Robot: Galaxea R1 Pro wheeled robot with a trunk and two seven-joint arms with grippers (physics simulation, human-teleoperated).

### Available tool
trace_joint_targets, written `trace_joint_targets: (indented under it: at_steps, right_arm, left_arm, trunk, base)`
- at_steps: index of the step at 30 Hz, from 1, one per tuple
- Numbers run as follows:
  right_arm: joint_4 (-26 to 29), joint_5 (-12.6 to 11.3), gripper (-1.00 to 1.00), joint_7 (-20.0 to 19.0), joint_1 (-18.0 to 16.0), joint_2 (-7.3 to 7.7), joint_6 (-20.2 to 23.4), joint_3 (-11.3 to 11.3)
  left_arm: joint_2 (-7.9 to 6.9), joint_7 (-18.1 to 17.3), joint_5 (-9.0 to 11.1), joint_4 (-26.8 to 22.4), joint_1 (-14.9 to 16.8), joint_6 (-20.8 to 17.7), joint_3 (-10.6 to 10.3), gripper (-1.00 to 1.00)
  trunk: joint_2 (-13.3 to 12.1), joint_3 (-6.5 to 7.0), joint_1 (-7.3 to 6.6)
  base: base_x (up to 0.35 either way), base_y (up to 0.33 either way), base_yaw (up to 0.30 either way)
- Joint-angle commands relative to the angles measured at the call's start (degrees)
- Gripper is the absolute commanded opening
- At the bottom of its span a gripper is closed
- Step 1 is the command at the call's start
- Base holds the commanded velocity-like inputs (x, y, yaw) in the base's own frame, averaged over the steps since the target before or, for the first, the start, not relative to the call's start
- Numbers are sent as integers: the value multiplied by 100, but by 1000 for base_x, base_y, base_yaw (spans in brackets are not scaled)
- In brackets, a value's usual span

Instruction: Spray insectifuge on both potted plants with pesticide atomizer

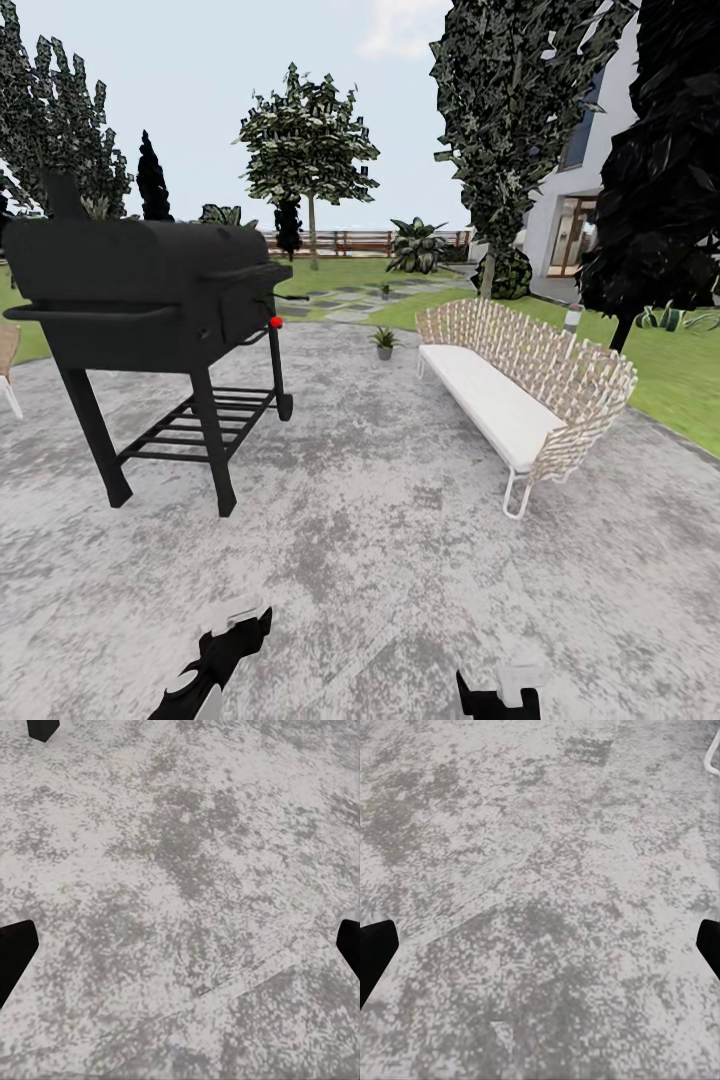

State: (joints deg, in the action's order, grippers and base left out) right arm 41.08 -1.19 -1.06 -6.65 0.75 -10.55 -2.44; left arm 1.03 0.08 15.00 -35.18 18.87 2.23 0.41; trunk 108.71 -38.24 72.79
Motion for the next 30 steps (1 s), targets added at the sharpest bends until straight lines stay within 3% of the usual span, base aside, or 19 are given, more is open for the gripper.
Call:
trace_joint_targets:
  at_steps: [1, 30]
  right_arm:
    - [-3, -13, 100, -8, -3, 5, -18, -14]
    - [-3, -4, 100, -8, -3, 5, -21, -36]
  left_arm:
    - [2, 1, 38, 2, 3, 14, 3, 100]
    - [2, 1, 38, 2, 3, 14, -5, 100]
  trunk:
    - [44, -24, 22]
    - [1207, -545, 659]
  base:
    - [0, 0, 0]
    - [0, 0, 0]
